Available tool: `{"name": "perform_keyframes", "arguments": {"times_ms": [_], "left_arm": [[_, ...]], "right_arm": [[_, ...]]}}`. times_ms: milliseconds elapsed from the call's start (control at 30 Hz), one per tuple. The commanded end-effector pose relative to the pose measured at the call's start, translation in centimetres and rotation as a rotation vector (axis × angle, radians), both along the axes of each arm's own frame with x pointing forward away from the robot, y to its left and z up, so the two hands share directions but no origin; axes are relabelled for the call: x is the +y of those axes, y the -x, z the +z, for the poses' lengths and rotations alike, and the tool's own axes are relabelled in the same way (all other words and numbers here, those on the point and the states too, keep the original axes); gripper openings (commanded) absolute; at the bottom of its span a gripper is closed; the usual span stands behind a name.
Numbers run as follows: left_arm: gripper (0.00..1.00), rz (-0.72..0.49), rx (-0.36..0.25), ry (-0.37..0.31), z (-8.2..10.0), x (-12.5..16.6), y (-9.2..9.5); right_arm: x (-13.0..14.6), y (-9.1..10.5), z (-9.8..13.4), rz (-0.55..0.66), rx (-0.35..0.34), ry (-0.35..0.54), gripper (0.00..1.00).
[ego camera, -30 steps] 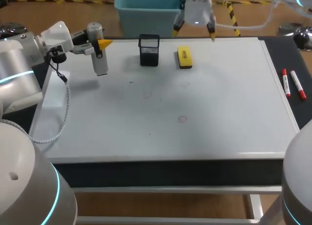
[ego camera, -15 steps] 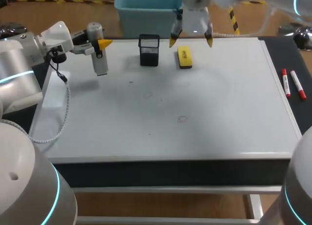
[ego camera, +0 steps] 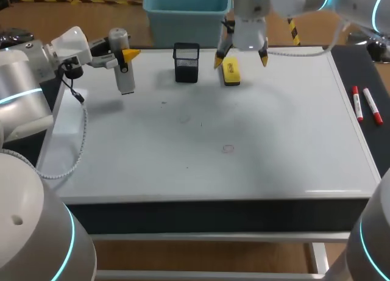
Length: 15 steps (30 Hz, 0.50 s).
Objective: Pick up the inspection probe, press it on each red-marked spot on the whiteboard one by one, put down the probe, pick up the eraser, and wipe off all the red marks.
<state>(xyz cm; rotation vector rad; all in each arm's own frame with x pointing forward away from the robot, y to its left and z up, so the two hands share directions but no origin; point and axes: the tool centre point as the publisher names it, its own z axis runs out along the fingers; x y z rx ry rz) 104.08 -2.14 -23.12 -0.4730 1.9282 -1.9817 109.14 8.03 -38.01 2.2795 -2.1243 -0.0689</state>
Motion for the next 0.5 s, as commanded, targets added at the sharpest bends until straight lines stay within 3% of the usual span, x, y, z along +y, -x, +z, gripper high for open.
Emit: {"name": "perform_keyframes", "arguments": {"times_ms": [33, 500], "left_arm": [[0.0, 0.001, -0.003, 0.003, 0.0, -0.1, -0.1], [0.0, 0.001, -0.003, 0.003, 0.0, -0.1, -0.1]], "right_arm": [[1.0, -0.7, -0.6, -0.005, -0.019, 0.029, 1.0], [1.8, -2.1, -2.2, -0.001, -0.019, 0.011, 1.0]]}}
